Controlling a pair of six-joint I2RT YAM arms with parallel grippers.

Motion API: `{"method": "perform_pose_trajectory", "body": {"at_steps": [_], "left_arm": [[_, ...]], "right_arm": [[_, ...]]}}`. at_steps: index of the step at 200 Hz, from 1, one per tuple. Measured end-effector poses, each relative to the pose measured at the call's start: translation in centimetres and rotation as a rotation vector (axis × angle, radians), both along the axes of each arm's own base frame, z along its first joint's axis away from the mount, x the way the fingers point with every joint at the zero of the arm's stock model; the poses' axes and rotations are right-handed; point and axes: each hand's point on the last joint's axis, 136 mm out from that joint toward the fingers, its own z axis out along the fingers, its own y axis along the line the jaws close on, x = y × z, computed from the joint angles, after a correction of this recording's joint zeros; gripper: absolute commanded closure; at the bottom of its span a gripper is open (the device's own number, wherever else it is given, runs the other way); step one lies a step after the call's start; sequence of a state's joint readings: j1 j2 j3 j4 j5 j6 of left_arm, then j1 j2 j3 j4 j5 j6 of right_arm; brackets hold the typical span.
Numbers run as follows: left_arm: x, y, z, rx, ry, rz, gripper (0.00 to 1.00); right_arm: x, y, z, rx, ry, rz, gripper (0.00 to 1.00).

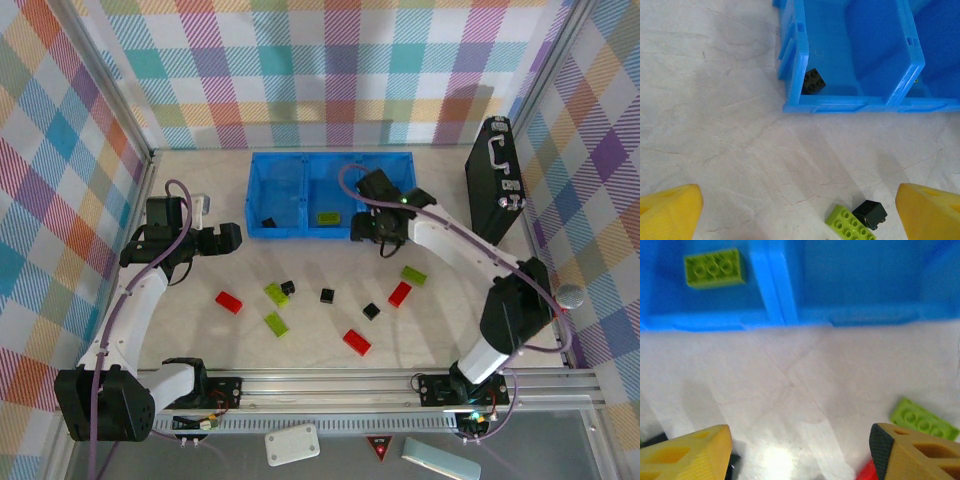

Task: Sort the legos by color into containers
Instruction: Pick up the lego from the center of the table.

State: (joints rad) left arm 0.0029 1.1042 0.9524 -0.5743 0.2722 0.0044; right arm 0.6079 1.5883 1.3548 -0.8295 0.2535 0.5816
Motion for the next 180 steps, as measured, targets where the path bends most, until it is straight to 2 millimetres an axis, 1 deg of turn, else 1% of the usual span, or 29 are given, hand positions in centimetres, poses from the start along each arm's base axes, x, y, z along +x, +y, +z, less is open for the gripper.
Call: {"method": "perform_pose_trajectory", "body": {"at_steps": [27, 52, 71, 93, 119, 137, 180], "left_arm": [[0.0, 0.0, 0.0, 0.000, 0.000, 0.000, 0.01], [0.0, 0.0, 0.0, 0.000, 0.000, 0.000, 0.01], [0.0, 0.0, 0.0, 0.000, 0.000, 0.000, 0.01], [0.0, 0.0, 0.0, 0.000, 0.000, 0.000, 0.01], [0.0, 0.0, 0.0, 0.000, 0.000, 0.000, 0.02], [0.0, 0.0, 0.0, 0.000, 0.000, 0.000, 0.01], [0.0, 0.0, 0.0, 0.000, 0.000, 0.000, 0.02]], "right_arm": [[-3.5, -2.3, -2.5, -0.013, 0.057, -0.042, 0.26], [-6.1, -3.9, -4.9, -0.020, 0.113, -0.081, 0.27], [-7.8, -4.7, -6.5, -0.021, 0.158, -0.103, 0.27], [-9.2, -5.4, -8.0, -0.024, 0.201, -0.126, 0.28], [-9.9, -5.6, -9.1, -0.020, 0.226, -0.147, 0.29], [-9.7, -5.4, -9.4, -0.011, 0.225, -0.160, 0.30], [-9.4, -5.2, -10.8, -0.028, 0.250, -0.176, 0.32]]}}
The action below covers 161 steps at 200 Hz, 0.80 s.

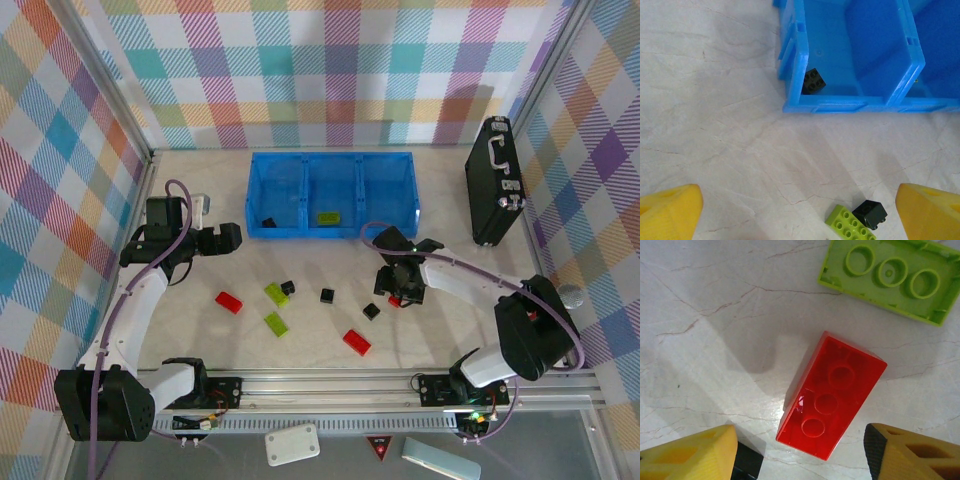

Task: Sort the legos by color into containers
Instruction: Pick up the lego from the center of the table.

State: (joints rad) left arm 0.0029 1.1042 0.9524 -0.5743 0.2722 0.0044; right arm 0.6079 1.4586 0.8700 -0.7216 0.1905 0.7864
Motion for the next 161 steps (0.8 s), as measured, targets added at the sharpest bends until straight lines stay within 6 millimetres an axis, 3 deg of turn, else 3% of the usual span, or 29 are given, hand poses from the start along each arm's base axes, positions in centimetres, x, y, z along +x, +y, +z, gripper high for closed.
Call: {"method": "perform_pose_trajectory", "body": {"at_steps": [93, 161], "left_arm": [[0.0, 0.0, 0.0, 0.000, 0.000, 0.000, 0.02], [0.0, 0.0, 0.0, 0.000, 0.000, 0.000, 0.01]], "right_arm": [[0.2, -0.7, -1.0, -0.055, 0.012, -0.020, 0.38], [0.2, -0.8, -1.5, -0.065, 0.019, -0.020, 0.49]]}}
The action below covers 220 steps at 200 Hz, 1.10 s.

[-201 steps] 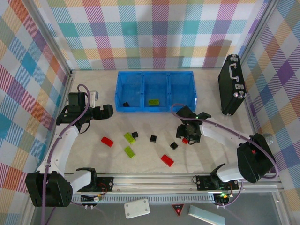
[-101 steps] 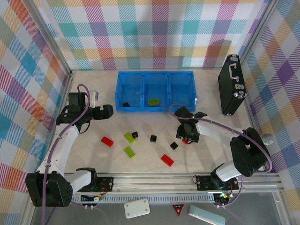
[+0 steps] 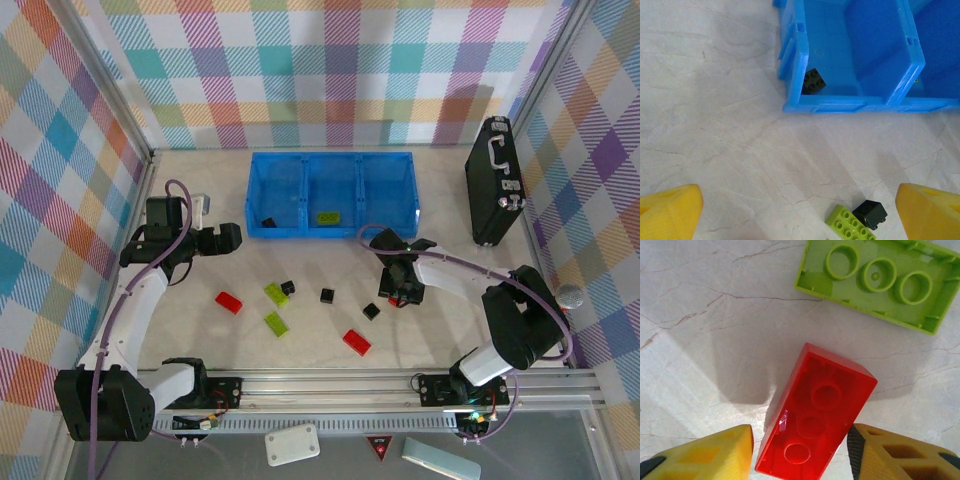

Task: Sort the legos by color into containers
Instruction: Pick up the lego from the center of the table.

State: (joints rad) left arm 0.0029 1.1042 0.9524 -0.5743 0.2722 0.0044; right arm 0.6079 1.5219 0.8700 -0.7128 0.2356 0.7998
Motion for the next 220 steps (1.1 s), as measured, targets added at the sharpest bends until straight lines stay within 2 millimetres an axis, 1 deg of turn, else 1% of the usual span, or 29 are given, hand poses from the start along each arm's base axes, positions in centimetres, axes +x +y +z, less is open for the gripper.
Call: {"method": "perform_pose_trajectory", "body": {"at_steps": [42, 122, 159, 191, 220], "left_arm": [[0.0, 0.0, 0.0, 0.000, 0.000, 0.000, 0.02], [0.0, 0.0, 0.0, 0.000, 0.000, 0.000, 0.02], [0.0, 0.0, 0.0, 0.000, 0.000, 0.000, 0.02], [0.0, 0.0, 0.0, 0.000, 0.000, 0.000, 0.01], [0.0, 0.0, 0.0, 0.000, 0.000, 0.000, 0.01]], "right_arm": [[0.0, 0.0, 0.0, -0.003, -0.002, 0.003, 0.56], [0.0, -0.1, 0.1, -0.006, 0.001, 0.009, 0.62], [0.1, 0.0, 0.4, -0.005, -0.003, 0.023, 0.64], [0.5, 0.0, 1.9, -0.001, -0.032, 0.037, 0.64], [1.4, 0.5, 4.0, 0.008, -0.076, 0.088, 0.66]]}}
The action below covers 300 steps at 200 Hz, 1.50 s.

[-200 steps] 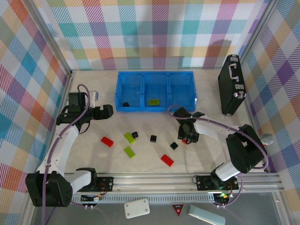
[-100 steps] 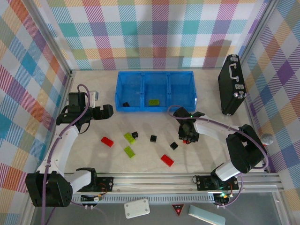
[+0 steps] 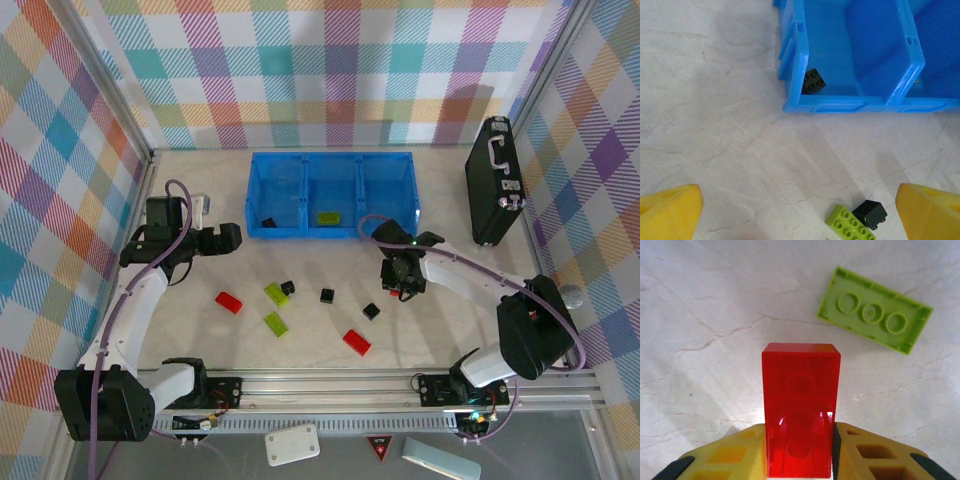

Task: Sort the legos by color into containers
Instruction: Pick up the lego from the center of the table, then place the lego in the container.

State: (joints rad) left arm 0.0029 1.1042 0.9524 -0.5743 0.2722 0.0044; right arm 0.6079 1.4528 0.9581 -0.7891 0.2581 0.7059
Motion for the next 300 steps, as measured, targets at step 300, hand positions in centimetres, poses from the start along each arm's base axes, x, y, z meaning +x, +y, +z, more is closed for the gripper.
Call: {"method": "perform_pose_trajectory", "body": {"at_steps": [300], "left_arm": [[0.6, 0.5, -2.6, 0.026, 0.083, 0.017, 0.02]], "right_arm": [[25.7, 3.8, 0.0, 0.378, -0.129, 0.281, 0.74]]}}
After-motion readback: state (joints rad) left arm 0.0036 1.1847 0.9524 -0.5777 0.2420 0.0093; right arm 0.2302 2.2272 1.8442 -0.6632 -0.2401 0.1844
